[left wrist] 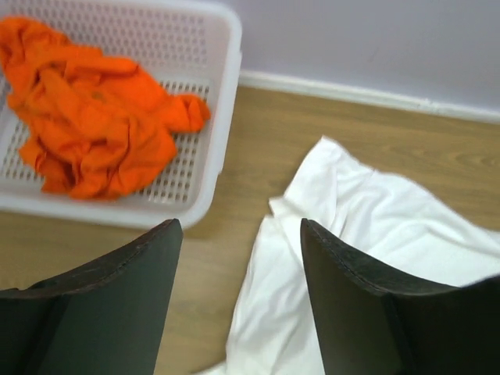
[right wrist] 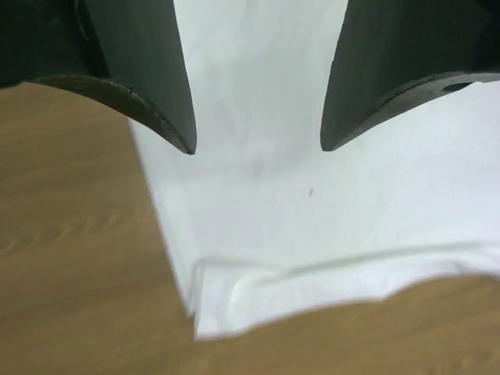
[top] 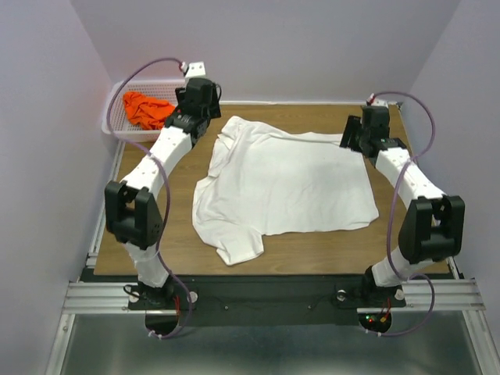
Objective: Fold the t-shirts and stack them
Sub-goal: Flatten the tshirt out
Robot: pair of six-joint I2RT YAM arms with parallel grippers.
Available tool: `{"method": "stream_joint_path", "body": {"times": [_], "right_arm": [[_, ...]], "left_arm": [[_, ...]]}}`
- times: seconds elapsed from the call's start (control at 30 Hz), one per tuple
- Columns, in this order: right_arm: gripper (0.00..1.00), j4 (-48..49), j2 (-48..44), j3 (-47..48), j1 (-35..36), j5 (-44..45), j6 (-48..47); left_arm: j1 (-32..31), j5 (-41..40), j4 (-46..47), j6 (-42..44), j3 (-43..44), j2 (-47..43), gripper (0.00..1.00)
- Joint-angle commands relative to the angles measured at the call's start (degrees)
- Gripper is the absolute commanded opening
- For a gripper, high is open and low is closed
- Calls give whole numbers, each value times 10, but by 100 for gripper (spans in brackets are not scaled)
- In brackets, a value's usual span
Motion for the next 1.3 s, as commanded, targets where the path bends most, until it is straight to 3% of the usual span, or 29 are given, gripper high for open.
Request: {"method": "stream_joint_path", "body": {"times": [0.0, 0.03, 0.2, 0.37, 0.67, 1.07, 1.27], "right_arm": [[69, -37, -70, -108, -13, -119, 107], [63, -40, -96, -149, -18, -145, 119], [52, -41, -168, -259, -53, -179, 151], [47, -39, -181, -322, -78, -198, 178], [45, -1, -154, -371, -132, -170, 227], [46, 55, -74, -367, -193, -167, 295], [49, 76, -2, -305, -235, -154, 296]], "left_arm": [[2, 9, -70, -106, -173, -113, 70], [2, 17, -69, -118, -211, -132, 66], [3, 48, -48, -158, -412, -232, 54], [3, 63, -36, -173, -472, -229, 43], [11, 76, -5, -178, -476, -137, 21], [48, 86, 3, -173, -363, -2, 16], [61, 96, 0, -173, -281, 46, 16]]}}
